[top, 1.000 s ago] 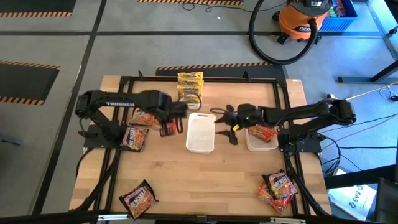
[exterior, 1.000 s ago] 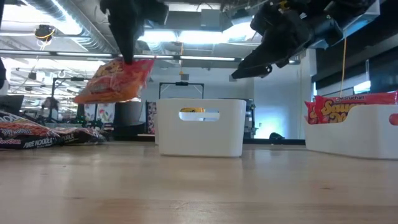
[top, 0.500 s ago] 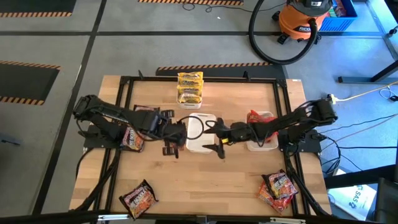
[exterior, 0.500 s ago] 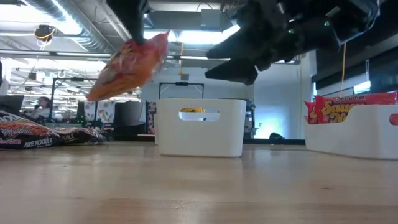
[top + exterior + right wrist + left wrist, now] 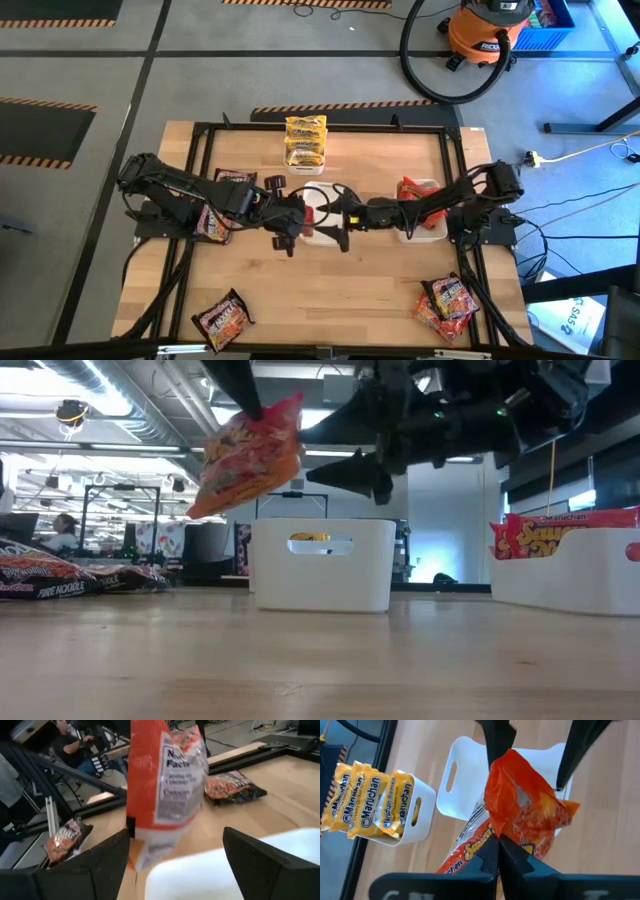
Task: Sort Maruchan noodles
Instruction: Put the orange noodle pack into the bottom right white bin
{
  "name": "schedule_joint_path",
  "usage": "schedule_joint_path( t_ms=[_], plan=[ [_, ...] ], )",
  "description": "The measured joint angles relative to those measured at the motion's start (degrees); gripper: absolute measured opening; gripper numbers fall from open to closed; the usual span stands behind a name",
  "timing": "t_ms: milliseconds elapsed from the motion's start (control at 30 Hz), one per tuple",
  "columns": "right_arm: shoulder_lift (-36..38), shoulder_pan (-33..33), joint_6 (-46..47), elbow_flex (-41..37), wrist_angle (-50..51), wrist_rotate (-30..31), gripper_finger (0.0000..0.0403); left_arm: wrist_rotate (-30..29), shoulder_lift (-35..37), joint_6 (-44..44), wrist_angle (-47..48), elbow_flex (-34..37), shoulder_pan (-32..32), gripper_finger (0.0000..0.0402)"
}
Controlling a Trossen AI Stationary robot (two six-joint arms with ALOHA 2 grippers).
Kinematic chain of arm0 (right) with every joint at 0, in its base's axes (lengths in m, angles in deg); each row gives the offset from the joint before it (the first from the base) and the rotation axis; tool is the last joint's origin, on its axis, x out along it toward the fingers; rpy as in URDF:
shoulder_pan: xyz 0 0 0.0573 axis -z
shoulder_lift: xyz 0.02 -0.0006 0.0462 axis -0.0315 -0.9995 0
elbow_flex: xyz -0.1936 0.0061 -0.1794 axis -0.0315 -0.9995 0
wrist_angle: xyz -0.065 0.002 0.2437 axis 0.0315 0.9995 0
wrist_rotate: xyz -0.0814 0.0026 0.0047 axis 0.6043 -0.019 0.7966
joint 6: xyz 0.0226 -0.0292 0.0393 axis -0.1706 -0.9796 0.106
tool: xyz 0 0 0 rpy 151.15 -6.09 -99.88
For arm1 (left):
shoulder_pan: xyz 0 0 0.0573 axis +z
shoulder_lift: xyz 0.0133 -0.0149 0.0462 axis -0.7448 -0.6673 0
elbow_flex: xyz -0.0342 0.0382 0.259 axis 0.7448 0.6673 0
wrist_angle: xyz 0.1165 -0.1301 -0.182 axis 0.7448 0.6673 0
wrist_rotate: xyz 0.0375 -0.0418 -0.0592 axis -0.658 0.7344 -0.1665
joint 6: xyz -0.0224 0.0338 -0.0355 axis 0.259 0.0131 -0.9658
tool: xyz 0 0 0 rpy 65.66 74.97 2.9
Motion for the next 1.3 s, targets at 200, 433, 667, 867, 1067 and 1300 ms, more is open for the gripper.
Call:
schedule_joint_path(
  t_ms=[200,433,667,867,1067,1300],
  plan=[
    [-2.4,0.0,-0.2,4.5,0.9,-0.8,0.0296,-0.6,0.0,-0.1,-1.0,0.0,0.5,0.0],
    [-4.0,0.0,-0.2,6.9,3.0,-1.8,0.0296,-1.0,0.0,-0.2,-1.1,0.0,0.9,0.0],
    [-3.9,0.0,-2.9,9.7,3.6,1.8,0.0296,-1.0,0.0,1.3,-4.3,0.0,0.9,0.0],
    [-3.9,0.1,-7.8,10.3,4.7,1.9,0.0286,-1.0,0.0,4.0,-7.0,0.0,0.9,0.0],
    [-3.9,0.1,-10.8,10.3,6.5,1.9,0.0195,-1.0,0.0,4.5,-7.1,0.0,0.9,0.0],
    [-3.9,0.1,-13.7,10.3,6.7,1.9,0.0124,-1.0,0.0,7.0,-7.4,0.0,0.7,0.0041]
  ],
)
